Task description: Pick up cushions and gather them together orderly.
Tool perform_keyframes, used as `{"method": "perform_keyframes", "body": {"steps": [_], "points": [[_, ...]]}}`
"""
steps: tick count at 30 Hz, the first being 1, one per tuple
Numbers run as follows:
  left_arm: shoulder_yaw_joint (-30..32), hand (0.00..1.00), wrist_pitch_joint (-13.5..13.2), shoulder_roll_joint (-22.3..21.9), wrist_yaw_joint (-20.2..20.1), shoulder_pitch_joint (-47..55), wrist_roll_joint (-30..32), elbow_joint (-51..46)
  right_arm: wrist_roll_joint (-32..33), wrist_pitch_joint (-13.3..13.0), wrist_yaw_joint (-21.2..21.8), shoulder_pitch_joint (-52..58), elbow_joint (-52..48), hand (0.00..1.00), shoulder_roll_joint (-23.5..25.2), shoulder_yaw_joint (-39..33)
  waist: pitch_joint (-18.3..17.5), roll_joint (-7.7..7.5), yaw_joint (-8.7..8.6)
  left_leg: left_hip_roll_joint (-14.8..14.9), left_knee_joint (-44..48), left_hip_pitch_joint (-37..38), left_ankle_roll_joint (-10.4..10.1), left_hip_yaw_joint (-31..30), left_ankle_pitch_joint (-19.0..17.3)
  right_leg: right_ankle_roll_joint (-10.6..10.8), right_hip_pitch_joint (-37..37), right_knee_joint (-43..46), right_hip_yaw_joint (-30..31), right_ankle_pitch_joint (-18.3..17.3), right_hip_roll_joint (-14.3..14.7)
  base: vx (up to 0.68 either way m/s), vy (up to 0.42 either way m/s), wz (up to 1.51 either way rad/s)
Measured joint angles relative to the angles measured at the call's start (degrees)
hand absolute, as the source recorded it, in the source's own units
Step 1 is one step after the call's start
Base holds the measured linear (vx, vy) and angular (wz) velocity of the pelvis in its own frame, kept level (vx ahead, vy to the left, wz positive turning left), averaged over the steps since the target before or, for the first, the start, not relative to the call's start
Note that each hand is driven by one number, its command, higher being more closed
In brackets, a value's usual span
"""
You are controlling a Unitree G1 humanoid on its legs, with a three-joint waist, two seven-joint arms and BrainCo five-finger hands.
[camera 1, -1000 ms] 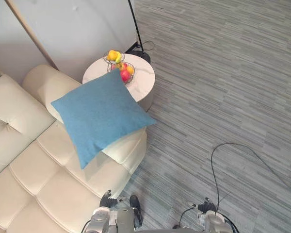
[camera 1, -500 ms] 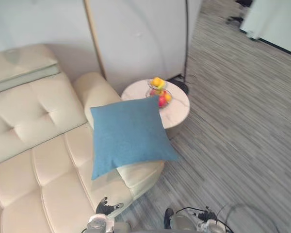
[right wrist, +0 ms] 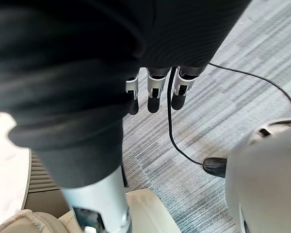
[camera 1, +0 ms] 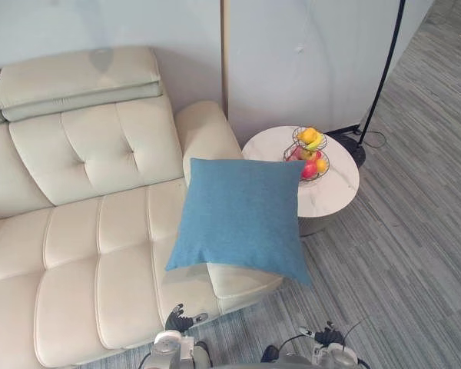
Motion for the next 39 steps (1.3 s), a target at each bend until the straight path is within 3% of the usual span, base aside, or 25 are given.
{"method": "perform_keyframes", "body": {"steps": [5,11,17,27,33,39], "points": [[0.1,0.00,0.1,1.7,0.1,0.7,0.0,0.0,0.0,0.0,-0.3,0.0,0.0,0.00,-1.0,-0.2,-0.3,-0.18,-0.12,-0.6,-5.1,1.8,0.2,0.0,2.9,-0.4,0.1,-1.7,0.1,1.6,0.5,-0.06,0.000,-0.01],[3.8,0.00,0.1,5.8,0.3,1.3,-0.7,-3.4,-1.2,0.2,-0.7,-3.0,-2.7,0.00,-7.9,-4.0,-0.3,-0.16,-0.35,-1.1,-8.7,2.6,0.5,-0.1,5.2,-0.9,-0.2,-3.7,0.8,3.7,1.3,-0.10,0.007,-0.04],[10.0,0.00,-0.3,9.5,2.6,1.8,-2.5,-13.2,-3.8,-0.3,-2.1,-3.5,-18.4,0.00,-14.4,-4.4,-1.3,-0.05,-1.03,-1.4,-10.4,2.0,0.3,0.3,5.7,-0.4,-1.2,-5.6,1.9,4.9,1.4,-0.06,0.011,-0.05],[10.1,0.00,-1.5,9.5,4.0,0.6,-5.7,-25.1,-2.2,-0.7,-2.7,-8.4,-25.2,0.00,-14.4,-2.0,-2.4,0.63,-2.01,-2.1,-11.0,1.9,0.9,-0.2,6.1,-0.5,-0.7,-8.2,2.2,6.2,1.8,0.07,0.007,-0.03],[7.0,0.00,-2.1,8.9,7.5,-5.6,-5.7,-27.1,0.1,-1.1,-2.9,-13.6,-24.7,0.00,-12.8,3.0,-1.9,0.65,-2.03,-2.0,-10.2,-1.3,0.9,-1.0,6.1,-1.0,-2.1,-10.6,1.4,7.6,2.3,0.02,-0.012,0.05],[2.1,0.00,-2.1,8.3,9.7,-13.2,-5.7,-27.2,2.9,-1.0,-4.4,-22.4,-19.7,0.00,-10.4,8.3,2.7,0.84,-1.65,-2.1,-9.8,-7.1,1.8,-1.0,7.7,-1.8,-7.3,-11.4,1.7,9.9,2.3,-0.07,0.008,0.00]]}}
